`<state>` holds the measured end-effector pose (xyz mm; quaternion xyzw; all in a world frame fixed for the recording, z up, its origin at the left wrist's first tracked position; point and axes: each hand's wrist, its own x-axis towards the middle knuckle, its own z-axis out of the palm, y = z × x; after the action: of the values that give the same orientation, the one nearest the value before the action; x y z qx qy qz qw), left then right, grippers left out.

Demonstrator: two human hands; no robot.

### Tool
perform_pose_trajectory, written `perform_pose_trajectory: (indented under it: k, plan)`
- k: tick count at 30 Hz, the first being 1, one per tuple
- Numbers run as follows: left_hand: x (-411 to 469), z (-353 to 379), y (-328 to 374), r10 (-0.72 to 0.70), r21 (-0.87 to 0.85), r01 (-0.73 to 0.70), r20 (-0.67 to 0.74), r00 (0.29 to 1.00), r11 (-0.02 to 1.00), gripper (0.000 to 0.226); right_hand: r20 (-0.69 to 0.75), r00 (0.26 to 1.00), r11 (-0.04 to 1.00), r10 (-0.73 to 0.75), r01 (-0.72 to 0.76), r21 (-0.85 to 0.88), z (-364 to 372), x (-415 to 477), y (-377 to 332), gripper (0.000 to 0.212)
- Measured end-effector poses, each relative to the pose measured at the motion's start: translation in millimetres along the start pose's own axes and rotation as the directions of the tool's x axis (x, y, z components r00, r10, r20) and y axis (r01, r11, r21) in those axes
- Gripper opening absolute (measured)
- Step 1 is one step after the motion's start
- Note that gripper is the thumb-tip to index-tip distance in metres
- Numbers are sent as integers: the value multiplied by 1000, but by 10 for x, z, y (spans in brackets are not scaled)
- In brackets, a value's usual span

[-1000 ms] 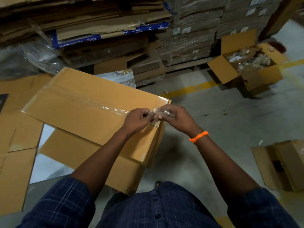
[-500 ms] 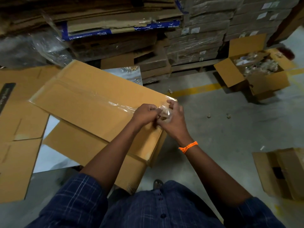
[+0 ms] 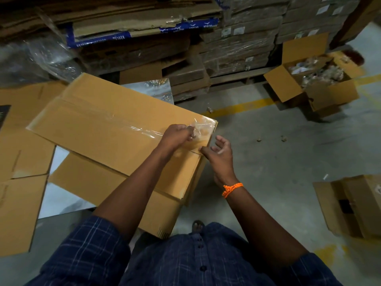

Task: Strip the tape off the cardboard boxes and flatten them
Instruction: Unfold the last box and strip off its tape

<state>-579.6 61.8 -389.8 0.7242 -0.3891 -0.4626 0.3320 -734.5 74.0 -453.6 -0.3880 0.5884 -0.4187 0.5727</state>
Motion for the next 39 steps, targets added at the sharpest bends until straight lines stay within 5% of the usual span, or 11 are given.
perform_pose_trajectory:
  k: [4,8,12,14,17,19,21,24,27,34,39]
  plan:
    - [-26,-42,39,-5,-38,6,28,1000,999,29,123,987,995,102,-98,-35,108,69,-1,85]
    - [4,31,134,98,82,-99,19,995,992,33,87,991,990,106,-97,-100,128,117,60,80]
    - [142,-118,231,-53,-334,23,-81,995,942,27,127,955,963,269,-269,-13,77,166,-79,63]
    - [187,-198,254,-80,-494,26,-88,993,869,28,159,946,959,281,-274,-66,49,181,-101,72]
    - [158,-214,230,-43,-544,-8,-82,996,839,27,133,985,965,111,-75,-251,64,208,-180,105]
    - [175,-228,172,-9,-542,-27,-64,998,840,27,150,982,887,-117,171,-430,65,306,-318,108]
    - [190,-266,112,18,-554,-41,-47,999,831,29,255,907,720,-336,422,-551,37,478,-496,82]
    - [185,-280,20,63,-471,-93,-78,995,877,34,523,780,479,-344,625,-617,22,808,-739,24]
    - [149,-206,-62,116,-351,-157,-134,984,923,37,596,762,312,-255,648,-695,67,1033,-818,32]
    - [437,-306,-109,-110,-542,50,-78,991,839,43,629,762,248,-152,645,-723,241,1219,-882,30]
    - [377,-345,-124,-193,-668,154,17,981,728,60,619,721,118,-313,676,-728,454,1188,-1268,34]
